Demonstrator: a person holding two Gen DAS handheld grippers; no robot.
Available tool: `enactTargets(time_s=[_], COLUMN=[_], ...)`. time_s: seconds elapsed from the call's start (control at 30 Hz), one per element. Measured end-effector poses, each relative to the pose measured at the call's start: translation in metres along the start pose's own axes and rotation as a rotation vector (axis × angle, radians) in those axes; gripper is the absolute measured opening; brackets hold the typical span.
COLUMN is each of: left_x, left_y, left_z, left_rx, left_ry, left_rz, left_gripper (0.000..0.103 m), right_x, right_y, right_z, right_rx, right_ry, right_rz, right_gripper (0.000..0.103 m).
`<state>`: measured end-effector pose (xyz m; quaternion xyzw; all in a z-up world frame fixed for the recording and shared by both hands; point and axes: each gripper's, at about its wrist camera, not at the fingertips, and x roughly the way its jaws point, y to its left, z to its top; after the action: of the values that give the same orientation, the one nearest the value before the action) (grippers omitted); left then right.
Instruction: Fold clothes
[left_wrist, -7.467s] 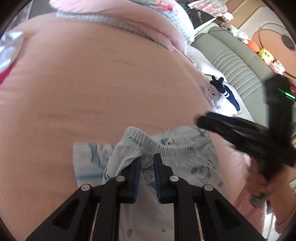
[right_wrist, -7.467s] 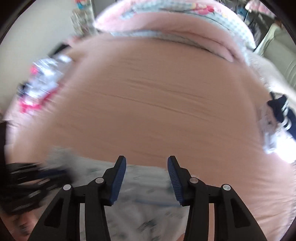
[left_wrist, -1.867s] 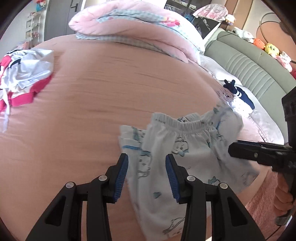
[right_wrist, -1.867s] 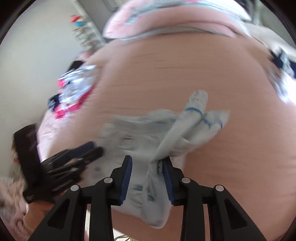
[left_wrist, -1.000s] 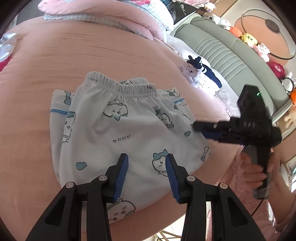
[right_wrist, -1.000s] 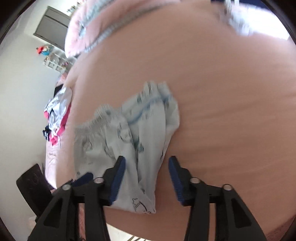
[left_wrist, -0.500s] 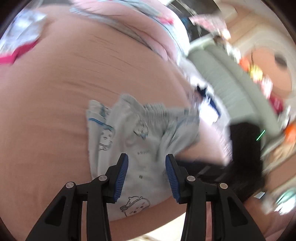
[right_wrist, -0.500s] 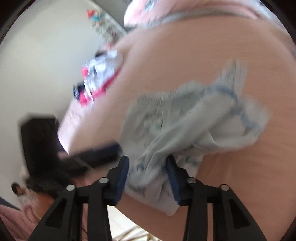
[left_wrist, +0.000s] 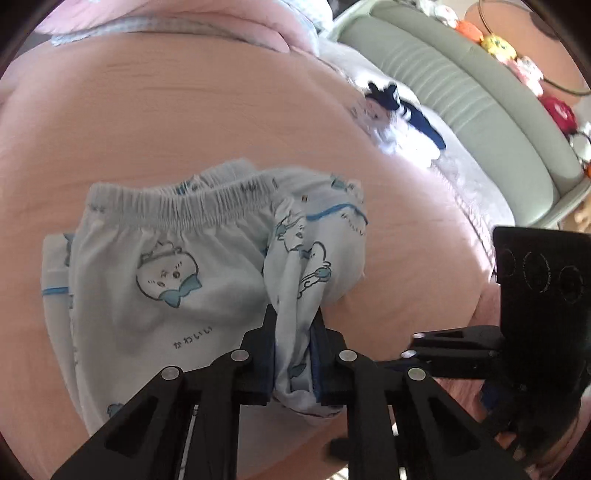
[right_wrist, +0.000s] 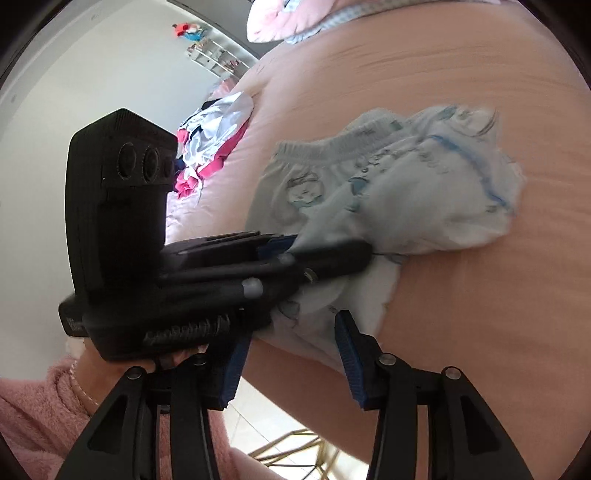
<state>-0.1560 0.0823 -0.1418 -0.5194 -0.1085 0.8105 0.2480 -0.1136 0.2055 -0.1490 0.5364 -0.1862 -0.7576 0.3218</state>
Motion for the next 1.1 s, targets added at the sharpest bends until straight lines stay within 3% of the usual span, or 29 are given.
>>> enactTargets(time_s=[0.1, 0.17, 0.23, 0.3, 0.37, 0.47, 0.53, 0.6, 0.67, 0.73, 0.8, 0.83, 0.9, 1.03, 1.1], left_x=[-0.024, -0.042, -0.060, -0.065, -0.059, -0.059, -0.071, -0.081, -0.080, -0.076, -0.076, -0.075, -0.078, -0.097, -0.105], left_y=[0.018, 0.032, 0.048, 0.066, 0.088, 0.105, 0.107, 0.107, 0.104, 0.099, 0.093, 0.092, 0.097, 0.094, 0.090], left_z=[-0.007, -0.017, -0.030, -0.042, -0.057, -0.071, -0.073, -0.073, -0.068, -0.067, -0.069, -0.069, -0.070, -0.069, -0.064], left_rx=[-0.121, -0.217, -0.322, -0.405, -0.477, -0.514, -0.494, -0.461, -0.407, -0.351, -0.296, -0.284, -0.295, -0.292, -0.255], left_ry=[-0.064, -0.120, -0.182, -0.191, -0.111, -0.085, -0.141, -0.186, -0.174, -0.161, -0.181, -0.182, -0.183, -0.200, -0.231], left_rz=[-0.044, -0.086, -0.135, -0.173, -0.187, -0.126, -0.154, -0.169, -0.153, -0.103, -0.057, -0.008, 0.060, 0.131, 0.147], left_gripper=[0.012, 0.012, 0.012, 0.012, 0.015, 0.024, 0.034, 0.057, 0.058, 0.057, 0.021, 0.010, 0.010, 0.010, 0.010], right_x=[-0.031, -0.037, -0.030, -0.008, 0.014, 0.033, 0.051, 0.071, 0.071, 0.068, 0.064, 0.061, 0.056, 0.060, 0.057], right_y=[-0.016, -0.027, -0.029, -0.014, 0.010, 0.043, 0.053, 0.058, 0.062, 0.064, 0.065, 0.065, 0.065, 0.055, 0.049], right_z=[0.005, 0.013, 0.021, 0.032, 0.044, 0.063, 0.073, 0.079, 0.078, 0.079, 0.086, 0.090, 0.096, 0.093, 0.089], right_rx=[0.069, 0.114, 0.080, -0.014, -0.113, -0.179, -0.189, -0.187, -0.198, -0.188, -0.153, -0.133, -0.105, -0.143, -0.123], right_ry=[-0.086, -0.104, -0.075, -0.015, 0.008, -0.033, -0.023, 0.012, 0.021, 0.004, -0.035, -0.057, -0.088, -0.039, -0.028], right_rz=[-0.081, -0.185, -0.285, -0.360, -0.377, -0.334, -0.332, -0.349, -0.364, -0.365, -0.345, -0.333, -0.331, -0.467, -0.442], right_gripper=[0.046, 0.046, 0.046, 0.046, 0.046, 0.046, 0.046, 0.046, 0.046, 0.046, 0.046, 0.046, 0.046, 0.046, 0.046])
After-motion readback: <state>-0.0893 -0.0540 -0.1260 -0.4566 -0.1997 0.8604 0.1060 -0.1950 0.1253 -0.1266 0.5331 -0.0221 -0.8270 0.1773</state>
